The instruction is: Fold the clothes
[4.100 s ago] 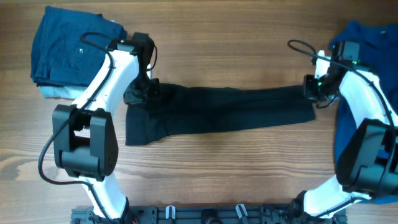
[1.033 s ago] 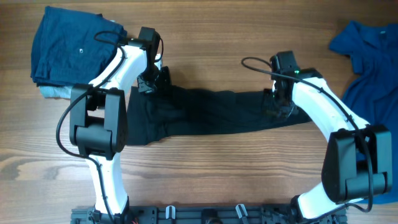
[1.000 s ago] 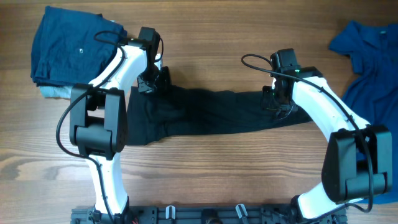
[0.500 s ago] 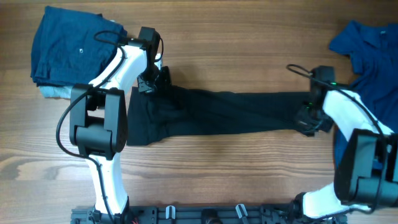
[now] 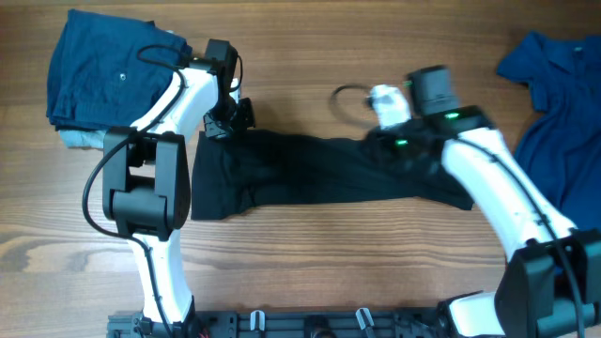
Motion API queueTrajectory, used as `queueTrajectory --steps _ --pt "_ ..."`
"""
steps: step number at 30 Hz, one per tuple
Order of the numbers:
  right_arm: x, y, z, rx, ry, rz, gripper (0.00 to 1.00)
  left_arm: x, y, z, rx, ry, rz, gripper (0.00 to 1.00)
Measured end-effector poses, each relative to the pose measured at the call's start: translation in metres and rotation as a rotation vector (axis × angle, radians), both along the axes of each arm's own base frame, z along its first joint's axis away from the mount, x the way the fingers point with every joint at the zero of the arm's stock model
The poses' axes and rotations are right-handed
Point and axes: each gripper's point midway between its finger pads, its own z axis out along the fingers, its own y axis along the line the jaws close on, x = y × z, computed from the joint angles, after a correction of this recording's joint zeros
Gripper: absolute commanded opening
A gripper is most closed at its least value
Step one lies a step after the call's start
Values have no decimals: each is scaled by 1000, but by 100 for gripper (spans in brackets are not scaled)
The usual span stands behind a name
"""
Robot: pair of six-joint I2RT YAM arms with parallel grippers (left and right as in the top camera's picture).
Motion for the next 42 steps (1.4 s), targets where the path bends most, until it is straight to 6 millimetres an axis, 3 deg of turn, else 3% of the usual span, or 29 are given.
queueTrajectory --steps 2,3,4,5,6,10,11,12,15,18,22,24,25,26,30,31,33,35,37,38,39,42 --pt "-9 47 0 -38 -104 208 32 1 3 0 0 -1 7 9" --pt "-12 59 -2 -53 -130 261 34 1 4 0 0 -1 6 9" --pt "-12 76 -10 -85 -171 332 46 1 4 0 0 -2 5 9" --pt "-14 84 -19 -111 -176 366 57 2 4 0 -1 -4 6 10" --pt "-21 93 -43 -163 -151 426 59 2 5 0 -1 -5 5 10" --pt "-25 92 -93 -241 -74 470 59 5 5 4 0 -22 5 11" --pt "-25 92 -95 -244 -72 472 59 5 6 4 3 -25 5 12" --pt "-26 93 -95 -244 -73 476 56 6 6 5 3 -28 6 12" --pt "-27 95 -95 -240 -81 503 16 9 6 5 1 -42 7 13" --pt "-32 101 -93 -200 -70 523 4 9 6 6 0 -42 7 14" --pt "-50 105 -93 -139 4 553 4 10 6 6 1 -43 7 15" --pt "-66 106 -93 -118 66 575 9 9 6 6 0 -42 7 16" --pt "-78 108 -93 -111 102 593 26 10 6 6 0 -44 6 16" --pt "-87 111 -93 -108 125 608 33 10 5 6 0 -45 7 15" --pt "-99 121 -93 -112 132 640 49 13 7 6 6 -56 7 15" --pt "-99 121 -93 -114 136 626 52 13 7 8 6 -57 9 19" --pt "-93 123 -87 -114 142 579 53 21 12 25 9 -86 20 23" --pt "-84 131 -66 -98 109 555 53 34 19 61 -1 -181 36 22" --pt "-69 145 -28 -66 9 557 37 42 36 110 -14 -291 90 20" --pt "-62 154 -10 -47 -53 571 27 42 45 123 -14 -315 116 22" --pt "-54 166 8 -24 -138 602 23 41 64 138 -11 -338 169 32" --pt "-36 187 24 16 -279 631 18 31 107 156 5 -346 284 70"
